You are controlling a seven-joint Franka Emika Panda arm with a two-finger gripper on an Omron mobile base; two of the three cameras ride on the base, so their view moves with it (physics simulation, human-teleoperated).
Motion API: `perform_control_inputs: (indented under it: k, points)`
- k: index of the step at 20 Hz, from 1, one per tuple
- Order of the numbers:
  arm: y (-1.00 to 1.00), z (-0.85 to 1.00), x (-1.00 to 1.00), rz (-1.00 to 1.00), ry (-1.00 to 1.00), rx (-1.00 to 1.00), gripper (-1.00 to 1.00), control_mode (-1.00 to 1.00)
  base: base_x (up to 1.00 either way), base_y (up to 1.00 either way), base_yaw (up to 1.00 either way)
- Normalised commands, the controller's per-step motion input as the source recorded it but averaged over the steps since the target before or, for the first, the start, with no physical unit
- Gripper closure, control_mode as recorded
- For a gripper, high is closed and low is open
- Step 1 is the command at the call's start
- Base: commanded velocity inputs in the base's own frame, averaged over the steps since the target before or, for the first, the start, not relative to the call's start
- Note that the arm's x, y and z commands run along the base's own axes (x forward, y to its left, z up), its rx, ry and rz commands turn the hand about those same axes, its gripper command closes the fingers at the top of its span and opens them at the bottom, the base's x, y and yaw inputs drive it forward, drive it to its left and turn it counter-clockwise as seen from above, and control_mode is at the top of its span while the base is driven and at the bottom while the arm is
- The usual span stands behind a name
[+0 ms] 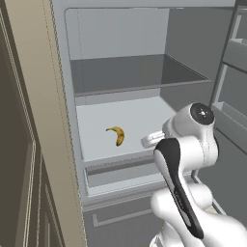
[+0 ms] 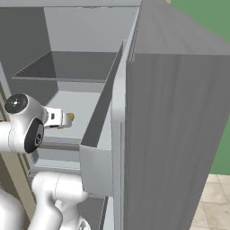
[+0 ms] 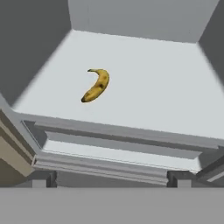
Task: Open the fridge, remove the banana, lemon, and fish, and place them on any counter.
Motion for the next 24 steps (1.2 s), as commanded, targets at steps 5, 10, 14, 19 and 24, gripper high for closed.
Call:
perform_control_inputs:
  k: [5, 10, 14, 19, 24]
  points:
    - [0.31, -0.37, 0.30, -0.09, 0.00, 0.15, -1.00, -1.00, 0.00, 0.00, 0.00]
    - [0.26, -0.28, 0.45, -0.08, 0.01, 0.09, -1.00, -1.00, 0.00, 0.00, 0.00]
    - [0.14, -0.18, 0.56, -0.06, 0.16, 0.00, -1.00, -1.00, 0.00, 0.00, 0.00]
    - [0.14, -0.21, 0.61, -0.08, 0.13, 0.00, -1.00, -1.00, 0.00, 0.00, 0.00]
    - [0.15, -0.28, 0.55, -0.04, 0.03, 0.00, -1.00, -1.00, 0.00, 0.00, 0.00]
